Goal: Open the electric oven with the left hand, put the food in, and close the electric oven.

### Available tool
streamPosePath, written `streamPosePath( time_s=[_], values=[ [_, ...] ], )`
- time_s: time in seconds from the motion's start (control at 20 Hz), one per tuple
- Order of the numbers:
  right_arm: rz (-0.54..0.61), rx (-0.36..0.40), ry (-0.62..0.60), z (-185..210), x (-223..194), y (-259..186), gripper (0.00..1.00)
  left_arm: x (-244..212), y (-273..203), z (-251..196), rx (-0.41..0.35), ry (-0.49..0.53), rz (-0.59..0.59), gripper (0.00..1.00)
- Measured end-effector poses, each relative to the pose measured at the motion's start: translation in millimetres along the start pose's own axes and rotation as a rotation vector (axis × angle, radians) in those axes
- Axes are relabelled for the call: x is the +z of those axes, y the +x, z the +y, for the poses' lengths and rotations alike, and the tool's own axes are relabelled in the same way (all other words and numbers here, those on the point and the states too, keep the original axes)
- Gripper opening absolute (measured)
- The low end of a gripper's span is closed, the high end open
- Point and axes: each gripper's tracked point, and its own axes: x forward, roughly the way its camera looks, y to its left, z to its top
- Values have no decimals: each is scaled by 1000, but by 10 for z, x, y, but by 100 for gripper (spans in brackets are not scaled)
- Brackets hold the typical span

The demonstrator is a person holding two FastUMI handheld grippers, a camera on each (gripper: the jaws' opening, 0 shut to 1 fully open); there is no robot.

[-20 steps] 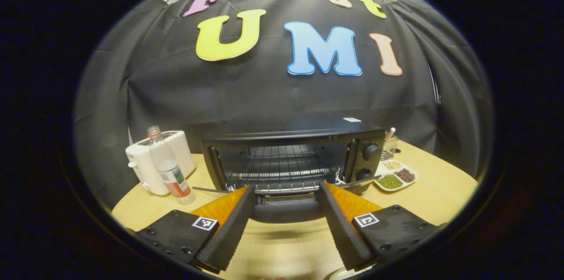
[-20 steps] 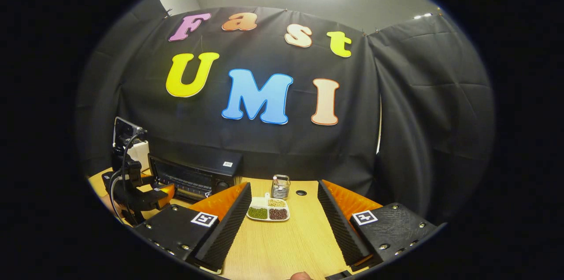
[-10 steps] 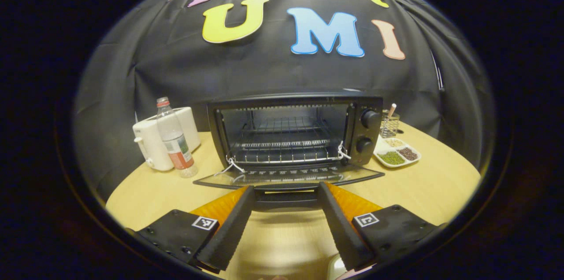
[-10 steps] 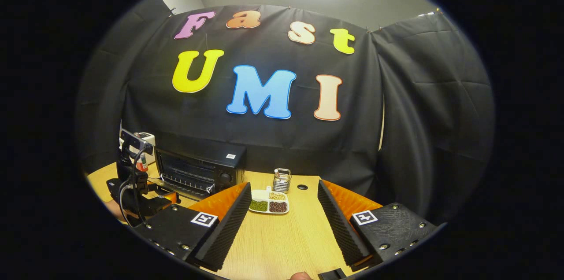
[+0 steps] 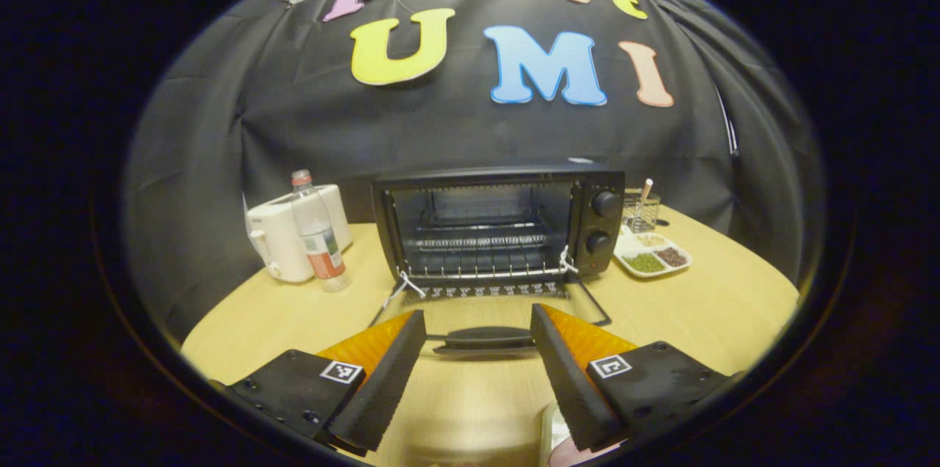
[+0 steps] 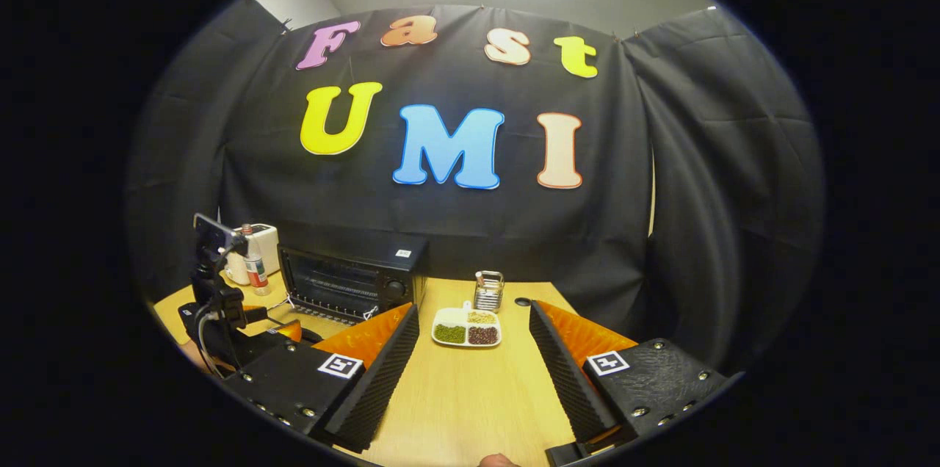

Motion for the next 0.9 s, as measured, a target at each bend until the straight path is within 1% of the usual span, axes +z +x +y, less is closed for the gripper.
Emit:
streamPosePath(
  time_s=[0.05, 0.1, 0.15, 0.25, 0.35, 0.45, 0.6, 0.65, 0.75, 0.9],
  values=[
    [16, 6, 7, 22, -46, 13, 96, 156, -80, 51, 8, -6, -30, 100],
    [32, 11, 11, 35, -98, 35, 95, 315, -166, 101, 18, -13, -61, 96],
    [50, 27, 18, 77, -165, 69, 95, 459, -263, 152, 26, -19, -85, 96],
    [91, 82, 46, 216, -300, 114, 95, 718, -463, 246, 44, -23, -137, 100],
    [152, 147, 84, 373, -481, 149, 95, 962, -707, 363, 62, -12, -186, 100],
    [229, 208, 103, 540, -696, 180, 96, 1144, -895, 458, 80, -6, -225, 100],
    [358, 307, 144, 800, -1030, 157, 96, 1349, -1188, 565, 96, -37, -265, 100],
    [407, 336, 166, 869, -1140, 131, 96, 1399, -1258, 605, 105, -44, -276, 98],
    [502, 377, 224, 1000, -1328, 85, 97, 1471, -1356, 681, 121, -44, -293, 95],
    [645, 435, 345, 1153, -1544, 34, 96, 1532, -1409, 759, 142, -23, -311, 91]
  ],
)
